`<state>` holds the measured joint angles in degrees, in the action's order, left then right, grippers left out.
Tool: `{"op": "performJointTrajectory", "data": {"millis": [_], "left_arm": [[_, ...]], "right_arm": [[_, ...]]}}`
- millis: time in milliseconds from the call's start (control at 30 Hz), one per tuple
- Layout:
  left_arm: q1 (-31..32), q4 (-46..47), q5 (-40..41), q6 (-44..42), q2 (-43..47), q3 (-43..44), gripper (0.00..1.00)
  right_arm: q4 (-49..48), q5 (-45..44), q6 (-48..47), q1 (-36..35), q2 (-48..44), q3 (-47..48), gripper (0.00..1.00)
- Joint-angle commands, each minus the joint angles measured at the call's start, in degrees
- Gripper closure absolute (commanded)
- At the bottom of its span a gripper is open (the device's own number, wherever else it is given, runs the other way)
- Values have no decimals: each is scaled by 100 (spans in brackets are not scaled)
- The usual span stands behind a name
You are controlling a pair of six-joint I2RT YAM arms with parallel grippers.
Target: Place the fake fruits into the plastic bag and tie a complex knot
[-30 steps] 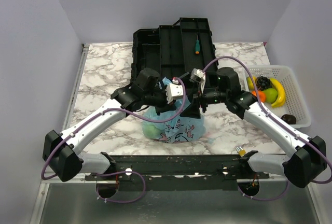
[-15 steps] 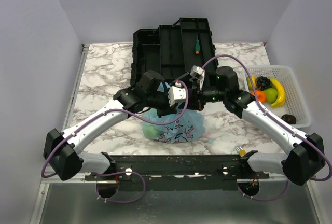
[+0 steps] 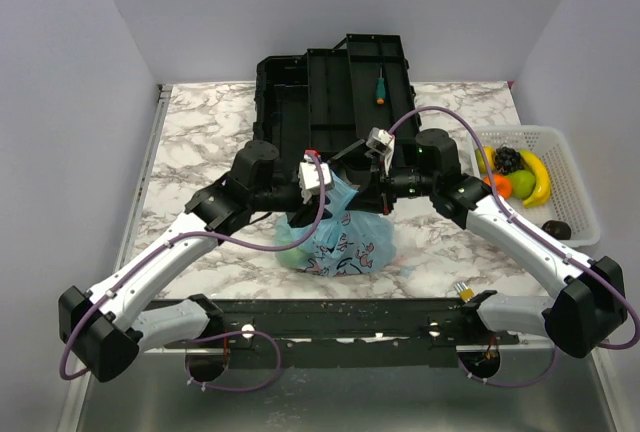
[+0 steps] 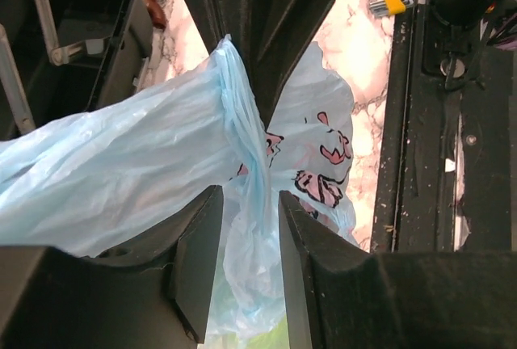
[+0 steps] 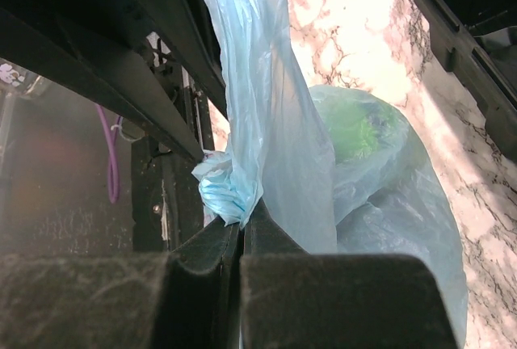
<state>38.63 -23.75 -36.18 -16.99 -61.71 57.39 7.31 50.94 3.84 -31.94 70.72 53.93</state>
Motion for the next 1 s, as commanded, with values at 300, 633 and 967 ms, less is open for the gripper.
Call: {"op": "performJointTrajectory", "data": {"millis": [300, 633, 967], "left_arm": [[110, 1143, -266, 656, -575, 117, 100], [280, 847, -315, 141, -706, 180, 100], [18, -865, -555, -632, -372, 813, 58]], "right_arm": [[44, 395, -99, -79, -135, -48, 94], [15, 405, -118, -119, -103, -32, 72], [284, -29, -325, -118, -196, -23, 99]]}}
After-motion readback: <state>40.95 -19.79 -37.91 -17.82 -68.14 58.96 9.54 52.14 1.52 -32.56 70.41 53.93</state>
